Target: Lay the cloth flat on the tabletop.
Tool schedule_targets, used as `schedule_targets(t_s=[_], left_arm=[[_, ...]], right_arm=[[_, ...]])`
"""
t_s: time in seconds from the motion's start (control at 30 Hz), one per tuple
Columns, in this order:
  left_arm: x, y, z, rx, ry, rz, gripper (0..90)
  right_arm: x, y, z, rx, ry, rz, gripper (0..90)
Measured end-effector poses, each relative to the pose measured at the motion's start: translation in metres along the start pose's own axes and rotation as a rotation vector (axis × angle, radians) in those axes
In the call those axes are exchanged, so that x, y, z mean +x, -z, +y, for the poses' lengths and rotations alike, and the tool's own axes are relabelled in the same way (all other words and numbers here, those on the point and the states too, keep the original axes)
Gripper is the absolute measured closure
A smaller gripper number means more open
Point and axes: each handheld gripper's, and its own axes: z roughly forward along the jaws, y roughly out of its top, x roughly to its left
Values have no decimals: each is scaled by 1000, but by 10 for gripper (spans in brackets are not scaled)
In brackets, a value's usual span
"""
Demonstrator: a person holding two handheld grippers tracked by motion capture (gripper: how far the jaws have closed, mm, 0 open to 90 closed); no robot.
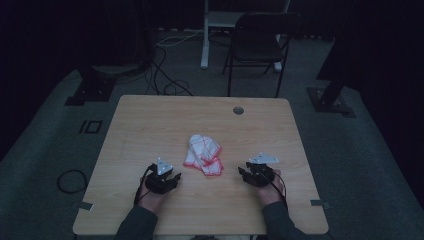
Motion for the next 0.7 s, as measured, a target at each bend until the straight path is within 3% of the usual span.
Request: schedule_targets(t_s=[0.1,0.3,0.53,0.7], left_arm=[[-5,1,5,-12,-26,-13,635],[-9,1,12,-29,-41,-29,685],[-10,-3,18,-37,-45,-30,732],[-12,-8,20,-32,-46,-39,788]], right_arm=[[6,-1,4,-8,10,19,620],[17,-5,9,-18,28,47,657],[28,-11,15,-24,33,81,667],[40,-14,25,-30,74,100,687]])
